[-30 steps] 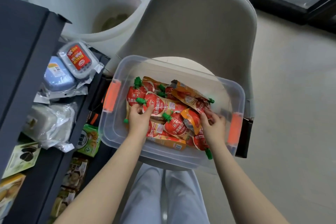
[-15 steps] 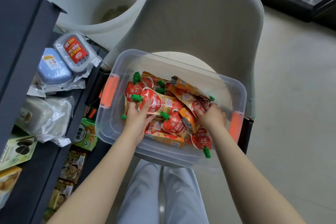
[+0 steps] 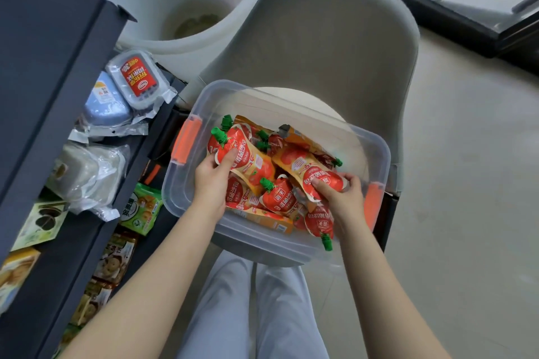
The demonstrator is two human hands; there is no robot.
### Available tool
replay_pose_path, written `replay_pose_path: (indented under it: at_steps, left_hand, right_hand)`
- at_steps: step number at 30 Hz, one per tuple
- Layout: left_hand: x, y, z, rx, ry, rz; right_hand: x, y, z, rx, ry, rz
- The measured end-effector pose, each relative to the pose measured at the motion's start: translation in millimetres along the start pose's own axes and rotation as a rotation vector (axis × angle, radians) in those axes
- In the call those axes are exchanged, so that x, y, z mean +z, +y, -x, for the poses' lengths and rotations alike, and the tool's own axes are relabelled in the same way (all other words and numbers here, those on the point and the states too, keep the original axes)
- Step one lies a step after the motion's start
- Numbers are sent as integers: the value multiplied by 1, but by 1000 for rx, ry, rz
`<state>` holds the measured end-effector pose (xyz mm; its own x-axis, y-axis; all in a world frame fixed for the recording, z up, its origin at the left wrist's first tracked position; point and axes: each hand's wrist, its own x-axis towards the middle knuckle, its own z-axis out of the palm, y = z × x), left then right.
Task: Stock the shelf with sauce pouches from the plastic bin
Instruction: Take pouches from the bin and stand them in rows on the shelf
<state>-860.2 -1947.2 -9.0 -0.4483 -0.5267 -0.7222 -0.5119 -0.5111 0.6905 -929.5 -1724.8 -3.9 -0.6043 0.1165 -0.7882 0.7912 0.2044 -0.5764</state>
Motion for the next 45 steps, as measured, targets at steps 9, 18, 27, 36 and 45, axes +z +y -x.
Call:
replay_pose_path:
  at_steps: [9, 18, 27, 36, 45]
  left_hand:
    - [-28, 75, 88, 229, 55, -107]
    - [-93, 152, 219, 440, 118, 180]
    - [-221, 166, 342, 516, 170, 458]
    - [-373, 79, 476, 665, 337, 530]
    - [-502, 41, 580, 862, 630, 498]
  right_hand:
    - [-15, -82, 89, -410, -143, -70]
    - [10, -197, 217, -706, -553, -114]
    - [96, -192, 373, -617, -1081, 20]
    - [158, -83, 528, -607, -1384, 232]
    - [211, 10, 666, -840, -1470, 260]
